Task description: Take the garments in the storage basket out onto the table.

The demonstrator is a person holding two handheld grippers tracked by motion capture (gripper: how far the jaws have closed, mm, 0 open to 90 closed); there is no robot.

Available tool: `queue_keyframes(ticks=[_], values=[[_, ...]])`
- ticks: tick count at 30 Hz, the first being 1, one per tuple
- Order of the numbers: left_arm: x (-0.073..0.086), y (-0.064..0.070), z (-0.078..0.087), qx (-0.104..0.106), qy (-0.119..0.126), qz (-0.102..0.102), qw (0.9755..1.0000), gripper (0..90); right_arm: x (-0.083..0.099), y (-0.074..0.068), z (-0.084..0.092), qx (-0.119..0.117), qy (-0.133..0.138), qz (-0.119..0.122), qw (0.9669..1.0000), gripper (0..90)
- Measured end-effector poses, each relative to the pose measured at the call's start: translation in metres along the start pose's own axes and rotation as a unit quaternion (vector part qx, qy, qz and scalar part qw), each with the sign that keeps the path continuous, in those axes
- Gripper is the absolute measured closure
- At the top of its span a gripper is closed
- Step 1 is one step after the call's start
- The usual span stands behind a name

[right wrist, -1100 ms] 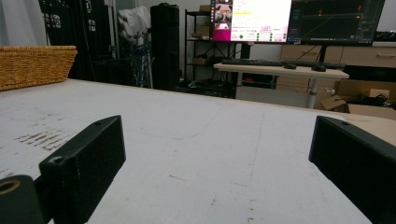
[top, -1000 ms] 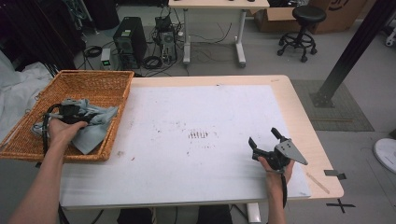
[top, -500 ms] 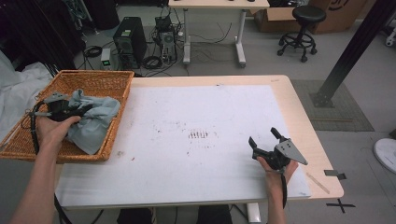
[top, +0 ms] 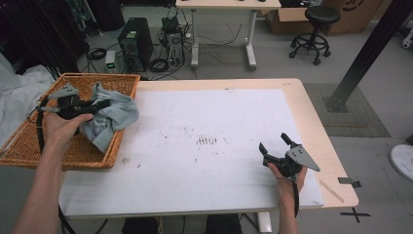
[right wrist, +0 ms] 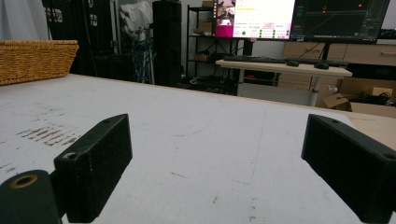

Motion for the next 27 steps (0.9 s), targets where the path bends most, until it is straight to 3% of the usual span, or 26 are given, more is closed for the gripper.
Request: queue_keyframes(ticks=[2, 5, 6, 7, 9, 13, 14, 15, 16, 18, 19, 20, 22, 23, 24, 25, 26, 27], values=[[-0.004, 0.018, -0.009, 0.02, -0.004, -0.013, 0.9997, 78.2, 0.0, 0.0, 0.0, 0.0, 0.0, 0.0, 1.0, 8.4], [-0.008, 0.03, -0.014, 0.037, -0.004, -0.017, 0.9992, 78.2, 0.0, 0.0, 0.0, 0.0, 0.0, 0.0, 1.0, 8.5], [-0.013, 0.043, -0.018, 0.047, -0.006, -0.029, 0.9984, 78.2, 0.0, 0.0, 0.0, 0.0, 0.0, -0.001, 1.0, 8.6], [-0.013, 0.043, -0.018, 0.047, -0.006, -0.029, 0.9984, 78.1, 0.0, 0.0, 0.0, 0.0, 0.0, -0.001, 1.0, 8.6], [-0.02, 0.061, -0.023, 0.072, -0.004, -0.039, 0.9966, 78.2, 0.0, 0.0, 0.0, -0.001, -0.001, -0.001, 1.0, 8.6], [-0.026, 0.08, -0.03, 0.093, -0.002, -0.052, 0.9943, 78.1, 0.0, 0.0, 0.0, -0.001, 0.0, -0.002, 1.0, 8.7], [-0.029, 0.092, -0.037, 0.105, -0.003, -0.056, 0.9929, 78.1, 0.0, 0.0, 0.0, -0.001, 0.0, -0.002, 1.0, 8.7], [-0.029, 0.092, -0.037, 0.105, -0.003, -0.056, 0.9929, 78.1, 0.0, 0.0, 0.0, 0.0, 0.001, -0.002, 1.0, 8.7], [-0.03, 0.107, -0.044, 0.121, -0.006, -0.062, 0.9907, 78.1, 0.0, 0.0, 0.0, 0.0, 0.001, -0.002, 1.0, 8.7], [-0.03, 0.114, -0.049, 0.13, -0.007, -0.062, 0.9895, 78.0, 0.0, 0.0, 0.0, 0.0, 0.001, -0.003, 1.0, 8.6], [-0.027, 0.128, -0.06, 0.149, -0.014, -0.062, 0.9868, 77.9, 0.0, 0.0, 0.0, -0.001, 0.001, -0.003, 1.0, 8.7], [-0.027, 0.128, -0.06, 0.149, -0.014, -0.062, 0.9868, 77.9, 0.0, 0.0, 0.0, -0.001, 0.001, -0.003, 1.0, 8.7], [-0.019, 0.149, -0.08, 0.167, -0.029, -0.063, 0.9836, 77.9, 0.0, 0.0, 0.0, 0.0, 0.002, -0.003, 1.0, 8.6], [-0.019, 0.149, -0.08, 0.167, -0.029, -0.063, 0.9836, 77.9, 0.0, 0.0, 0.0, 0.0, 0.002, -0.003, 1.0, 8.6], [-0.015, 0.156, -0.088, 0.175, -0.034, -0.063, 0.982, 77.8, 0.0, 0.001, 0.0, 0.0, 0.002, -0.004, 1.0, 8.6], [-0.009, 0.17, -0.102, 0.195, -0.042, -0.053, 0.9785, 77.8, 0.0, 0.001, 0.0, 0.0, 0.003, -0.004, 1.0, 8.6], [-0.005, 0.177, -0.109, 0.203, -0.049, -0.053, 0.9766, 77.8, 0.0, 0.001, 0.0, 0.0, 0.003, -0.004, 1.0, 8.6], [-0.005, 0.177, -0.109, 0.203, -0.049, -0.053, 0.9766, 77.8, 0.0, 0.001, 0.0, 0.0, 0.003, -0.004, 1.0, 8.6]])
Point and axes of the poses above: each handheld gripper's, and its own axes: z roughly backward along the jaws, x roughly out of its underside, y roughly to its right, the point moved 2 cm from there along -z, roughly forward along the jaws, and after that the axes turned 14 degrees about z, right-handed, at the moved point
